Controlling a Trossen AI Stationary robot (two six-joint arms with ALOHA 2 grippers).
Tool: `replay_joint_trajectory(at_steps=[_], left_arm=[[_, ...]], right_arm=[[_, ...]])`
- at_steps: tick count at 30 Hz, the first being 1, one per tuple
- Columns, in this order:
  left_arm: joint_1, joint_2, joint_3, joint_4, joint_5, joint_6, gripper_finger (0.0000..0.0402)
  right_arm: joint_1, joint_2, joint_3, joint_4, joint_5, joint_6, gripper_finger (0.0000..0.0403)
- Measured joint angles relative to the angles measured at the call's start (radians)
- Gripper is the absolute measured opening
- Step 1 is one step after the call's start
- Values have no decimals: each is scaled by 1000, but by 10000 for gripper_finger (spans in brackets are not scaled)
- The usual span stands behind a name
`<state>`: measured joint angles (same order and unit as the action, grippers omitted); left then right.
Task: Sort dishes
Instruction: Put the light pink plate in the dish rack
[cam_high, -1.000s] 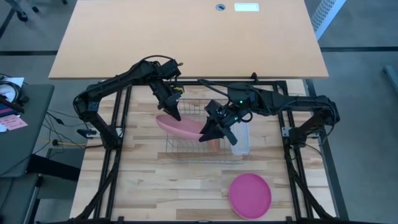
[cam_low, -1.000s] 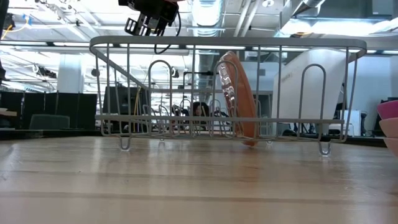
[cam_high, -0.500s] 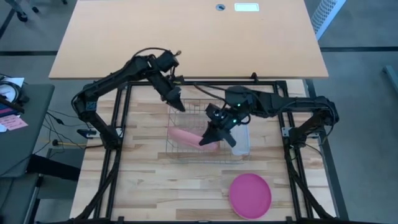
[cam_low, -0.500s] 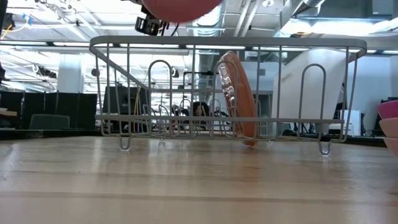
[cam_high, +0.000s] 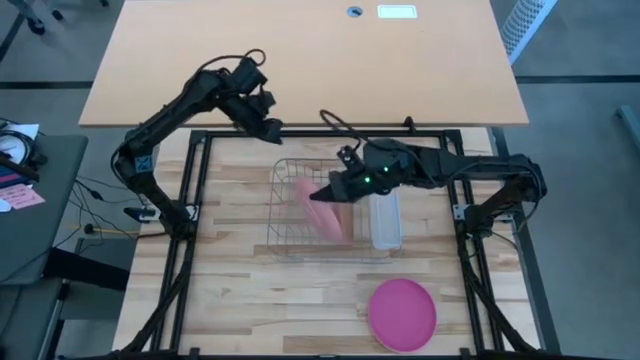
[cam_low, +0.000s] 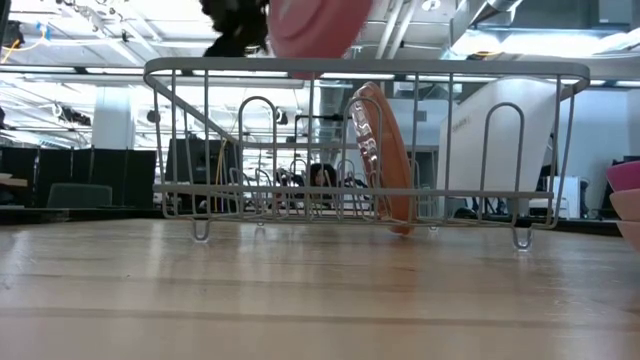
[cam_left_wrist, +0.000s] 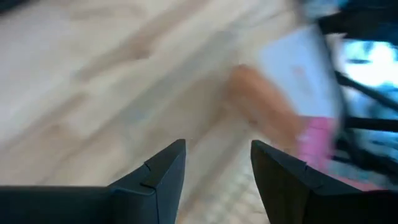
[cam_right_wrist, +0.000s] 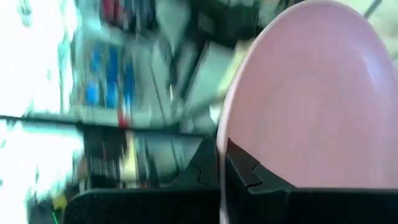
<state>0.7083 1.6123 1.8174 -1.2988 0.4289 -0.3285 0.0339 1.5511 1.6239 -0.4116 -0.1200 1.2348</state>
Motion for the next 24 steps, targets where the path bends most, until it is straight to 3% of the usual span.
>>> replay_joint_trajectory(at_steps=[7,11,24], left_arm=[[16,0,-105,-37,-9,125,177],[16,1,-177,13,-52,132,177],[3,2,-239,81,-20,65,177]], right_arm=[[50,10,0,-26,371,294,0],[80,14,0,-78,538,367,0],[91,79,-2,-150,537,427,0]])
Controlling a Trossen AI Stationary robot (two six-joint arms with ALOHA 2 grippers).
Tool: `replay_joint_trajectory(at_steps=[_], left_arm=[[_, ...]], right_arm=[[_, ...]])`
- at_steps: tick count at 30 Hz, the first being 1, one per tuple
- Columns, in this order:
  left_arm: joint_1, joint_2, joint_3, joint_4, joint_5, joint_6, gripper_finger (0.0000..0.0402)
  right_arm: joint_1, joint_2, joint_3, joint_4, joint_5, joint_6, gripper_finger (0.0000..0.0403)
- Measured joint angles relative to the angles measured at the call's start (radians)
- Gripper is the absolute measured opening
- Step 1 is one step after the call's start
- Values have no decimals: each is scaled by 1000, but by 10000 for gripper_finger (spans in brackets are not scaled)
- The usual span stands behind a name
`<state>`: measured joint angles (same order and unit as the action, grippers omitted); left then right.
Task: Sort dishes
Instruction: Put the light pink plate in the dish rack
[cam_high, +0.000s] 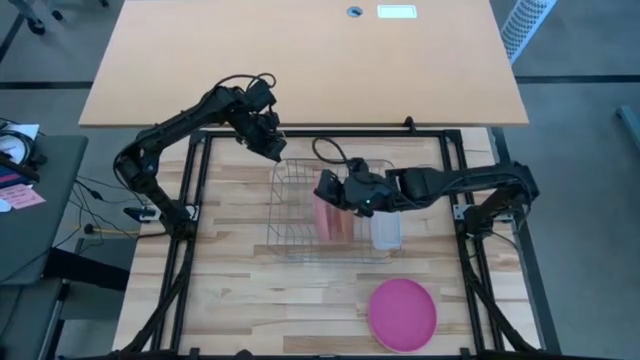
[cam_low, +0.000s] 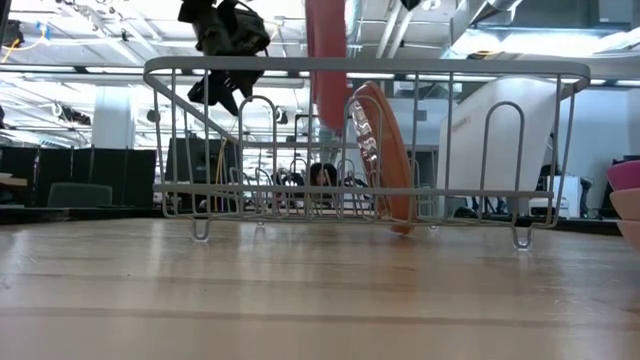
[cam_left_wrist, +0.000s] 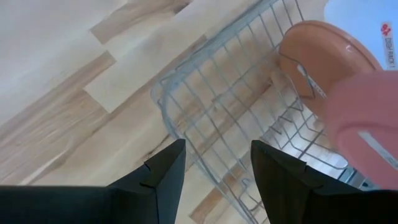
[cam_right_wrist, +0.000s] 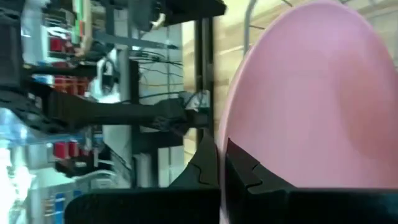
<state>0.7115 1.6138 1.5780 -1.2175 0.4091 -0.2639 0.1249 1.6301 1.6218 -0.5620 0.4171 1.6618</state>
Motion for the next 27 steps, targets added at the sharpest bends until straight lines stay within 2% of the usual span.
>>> replay_joint_trajectory(at_steps=[4,15,22,27], left_arm=[[-4,0,0,3,0,-10,177],[-5,0,0,12,-5,12,177],[-5,0,0,11,7,11,177],[-5,0,0,-14,7,48,177]], right_arm=[[-10,7,2,-54,2,26,0],[-38,13,2,-55,17,44,0],[-49,88,1,4,21,83,0],[-38,94,1,1,1,88,0]])
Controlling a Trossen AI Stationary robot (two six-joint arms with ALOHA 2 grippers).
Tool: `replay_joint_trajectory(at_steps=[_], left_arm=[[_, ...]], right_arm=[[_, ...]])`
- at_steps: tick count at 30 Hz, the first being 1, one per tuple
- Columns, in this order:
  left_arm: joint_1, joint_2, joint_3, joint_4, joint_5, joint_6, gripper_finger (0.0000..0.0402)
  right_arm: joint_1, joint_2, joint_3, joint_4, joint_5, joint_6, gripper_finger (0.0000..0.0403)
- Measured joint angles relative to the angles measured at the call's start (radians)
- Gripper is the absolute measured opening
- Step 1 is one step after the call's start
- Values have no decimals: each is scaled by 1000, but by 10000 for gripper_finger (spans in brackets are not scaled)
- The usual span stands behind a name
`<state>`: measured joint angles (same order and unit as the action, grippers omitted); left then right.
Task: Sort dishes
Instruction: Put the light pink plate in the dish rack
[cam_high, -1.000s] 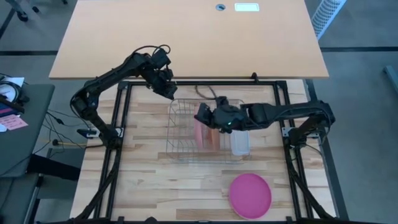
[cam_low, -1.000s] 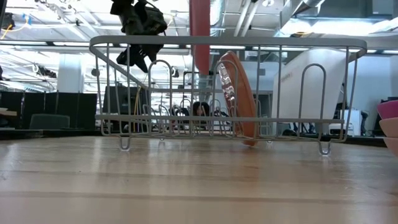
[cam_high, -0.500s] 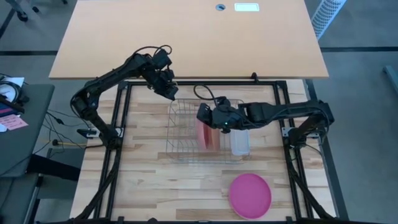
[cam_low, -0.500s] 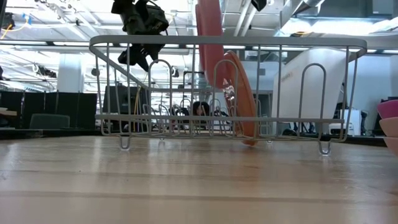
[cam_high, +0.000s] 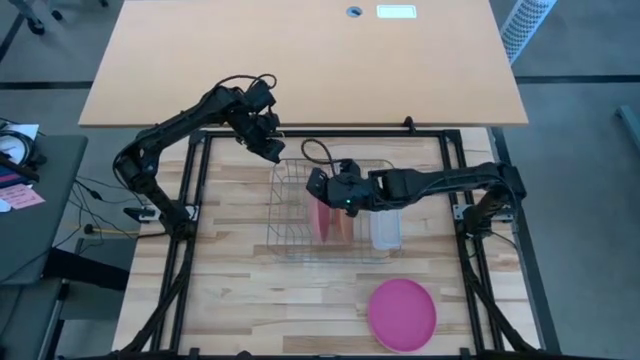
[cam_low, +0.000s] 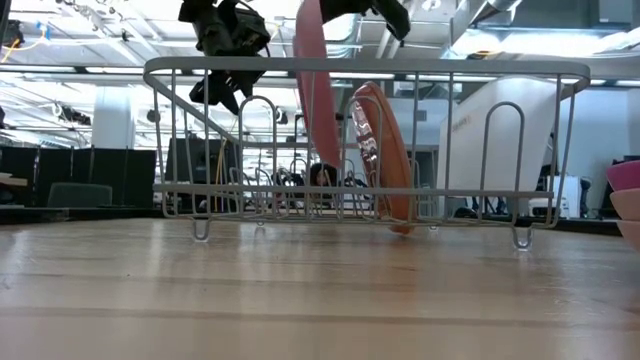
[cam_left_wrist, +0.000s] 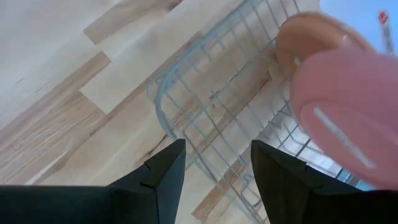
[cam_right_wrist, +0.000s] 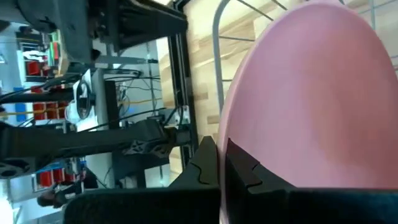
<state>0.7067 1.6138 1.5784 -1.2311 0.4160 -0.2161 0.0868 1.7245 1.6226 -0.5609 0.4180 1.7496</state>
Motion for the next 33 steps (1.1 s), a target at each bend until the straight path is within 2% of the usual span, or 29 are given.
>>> replay_joint_trajectory(at_steps=[17,25,33], left_arm=[[0,0,0,-11,-3,43,177],[0,0,0,-11,-16,56,177],[0,0,0,-13,-14,50,177]], right_arm=[[-12,0,0,-33,-1,-44,0],[-18,0,0,-37,-34,-102,0],[-19,-1,-40,-34,-53,-90,0]])
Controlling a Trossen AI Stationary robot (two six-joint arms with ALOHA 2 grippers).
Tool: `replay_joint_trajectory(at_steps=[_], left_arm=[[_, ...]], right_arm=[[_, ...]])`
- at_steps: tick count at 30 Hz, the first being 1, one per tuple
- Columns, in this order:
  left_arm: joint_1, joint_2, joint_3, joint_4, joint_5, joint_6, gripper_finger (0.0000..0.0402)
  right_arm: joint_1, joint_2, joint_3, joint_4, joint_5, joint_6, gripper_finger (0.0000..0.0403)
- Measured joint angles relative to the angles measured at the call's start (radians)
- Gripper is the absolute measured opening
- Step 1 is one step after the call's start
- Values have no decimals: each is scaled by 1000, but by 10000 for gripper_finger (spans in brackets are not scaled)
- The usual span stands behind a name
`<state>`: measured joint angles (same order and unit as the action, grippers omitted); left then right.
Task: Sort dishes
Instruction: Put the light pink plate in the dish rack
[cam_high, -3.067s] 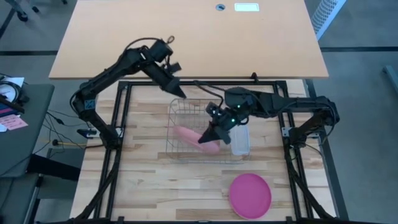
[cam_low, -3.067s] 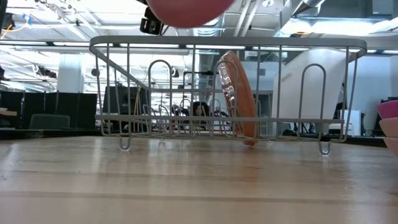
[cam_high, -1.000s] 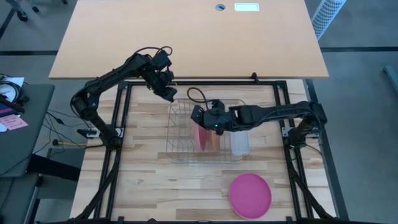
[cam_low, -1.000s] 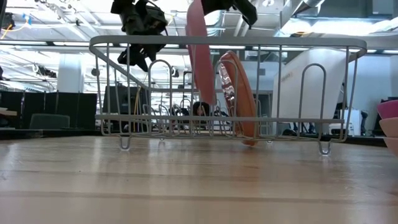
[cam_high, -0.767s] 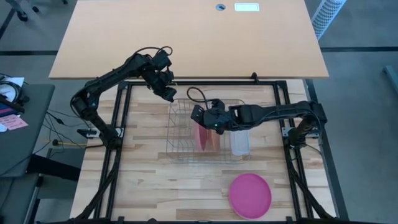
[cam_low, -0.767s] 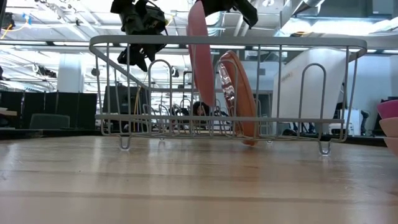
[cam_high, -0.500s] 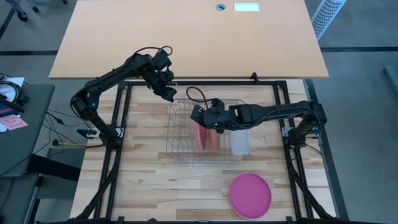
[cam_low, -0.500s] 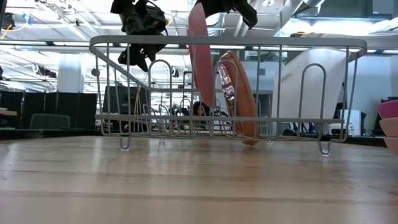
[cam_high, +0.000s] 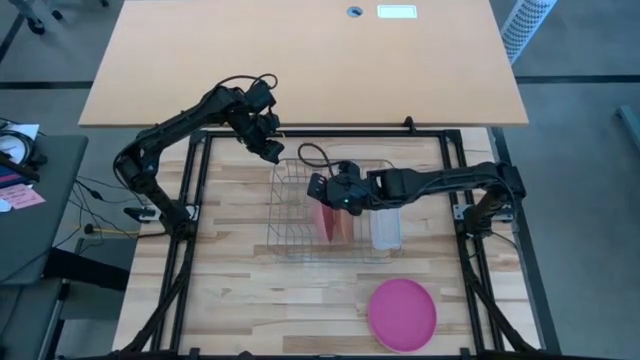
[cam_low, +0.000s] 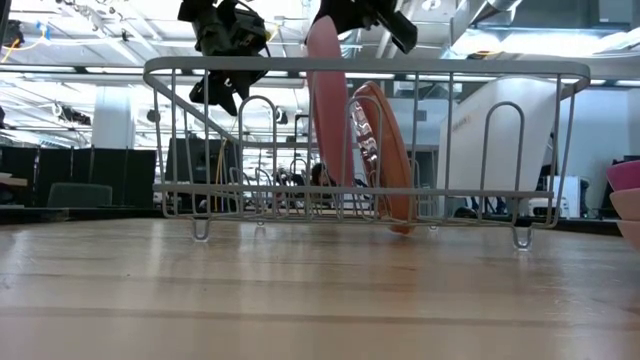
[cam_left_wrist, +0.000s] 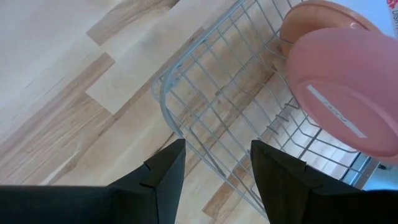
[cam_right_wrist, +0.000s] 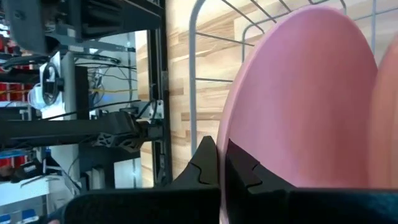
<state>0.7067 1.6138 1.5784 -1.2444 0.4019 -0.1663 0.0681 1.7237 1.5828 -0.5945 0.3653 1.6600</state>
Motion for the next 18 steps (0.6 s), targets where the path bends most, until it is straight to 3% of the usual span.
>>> replay_joint_trajectory(at_steps=[18], left_arm=[[0,-1,-13,2,-6,10,177]], right_arm=[[-6,0,-1,-81,-3,-6,3]])
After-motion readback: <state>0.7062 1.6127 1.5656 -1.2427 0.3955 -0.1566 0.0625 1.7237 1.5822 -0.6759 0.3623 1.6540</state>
